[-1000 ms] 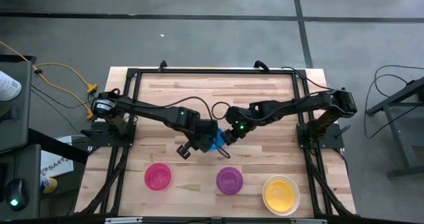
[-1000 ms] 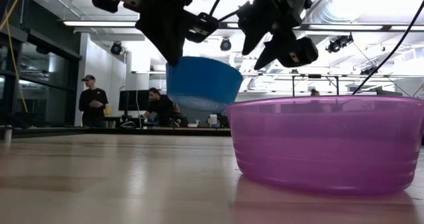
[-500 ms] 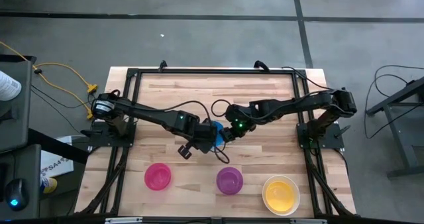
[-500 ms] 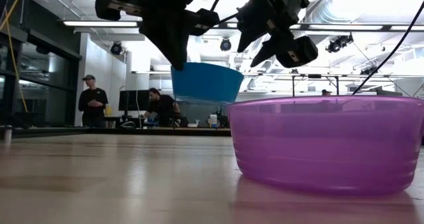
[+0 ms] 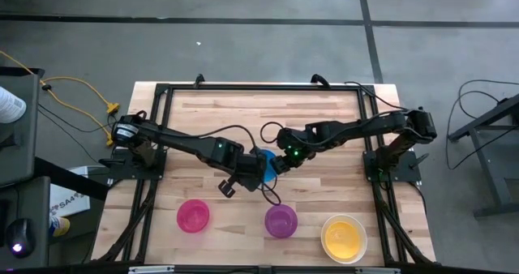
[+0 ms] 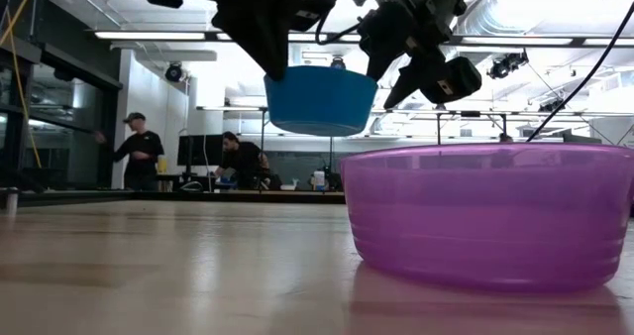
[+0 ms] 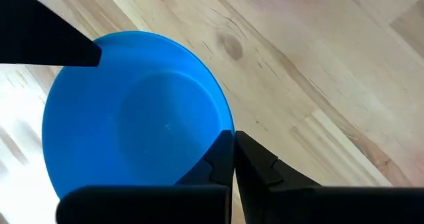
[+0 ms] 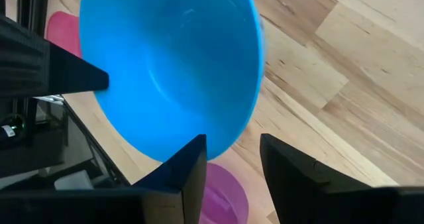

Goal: Nest bowls inside each other
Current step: Stack the blue bowl on the yellow bowl

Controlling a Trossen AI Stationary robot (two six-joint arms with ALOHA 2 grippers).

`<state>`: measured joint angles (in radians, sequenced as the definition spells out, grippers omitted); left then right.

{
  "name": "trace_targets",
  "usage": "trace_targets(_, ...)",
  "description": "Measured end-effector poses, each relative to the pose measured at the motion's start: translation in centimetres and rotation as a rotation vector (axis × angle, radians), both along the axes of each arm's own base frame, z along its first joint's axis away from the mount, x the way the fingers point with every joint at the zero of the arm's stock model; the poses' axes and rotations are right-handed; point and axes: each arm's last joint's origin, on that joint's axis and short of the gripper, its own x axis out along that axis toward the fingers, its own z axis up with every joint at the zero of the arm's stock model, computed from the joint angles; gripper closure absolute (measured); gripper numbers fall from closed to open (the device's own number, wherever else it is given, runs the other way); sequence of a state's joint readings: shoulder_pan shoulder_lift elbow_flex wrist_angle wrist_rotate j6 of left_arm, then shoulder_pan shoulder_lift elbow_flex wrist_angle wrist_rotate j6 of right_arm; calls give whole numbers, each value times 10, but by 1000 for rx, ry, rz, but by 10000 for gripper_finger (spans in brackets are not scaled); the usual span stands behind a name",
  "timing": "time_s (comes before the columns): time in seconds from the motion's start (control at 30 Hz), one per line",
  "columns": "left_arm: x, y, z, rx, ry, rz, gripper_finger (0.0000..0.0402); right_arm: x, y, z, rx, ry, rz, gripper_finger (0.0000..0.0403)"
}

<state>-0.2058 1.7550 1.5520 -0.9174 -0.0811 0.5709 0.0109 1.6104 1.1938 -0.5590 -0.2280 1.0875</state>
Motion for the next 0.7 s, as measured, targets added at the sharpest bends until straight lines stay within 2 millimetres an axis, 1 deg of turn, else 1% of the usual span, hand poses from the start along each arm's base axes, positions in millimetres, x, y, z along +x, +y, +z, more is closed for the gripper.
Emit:
trace_targets(0.4,4,-1,2,-12,-42,7,402,0,-5,0,-24,-1,-16,268)
trace_targets(0.7,4,-1,2,-30,-45,-10,401,0,-5,-1,-21,5,-14,268)
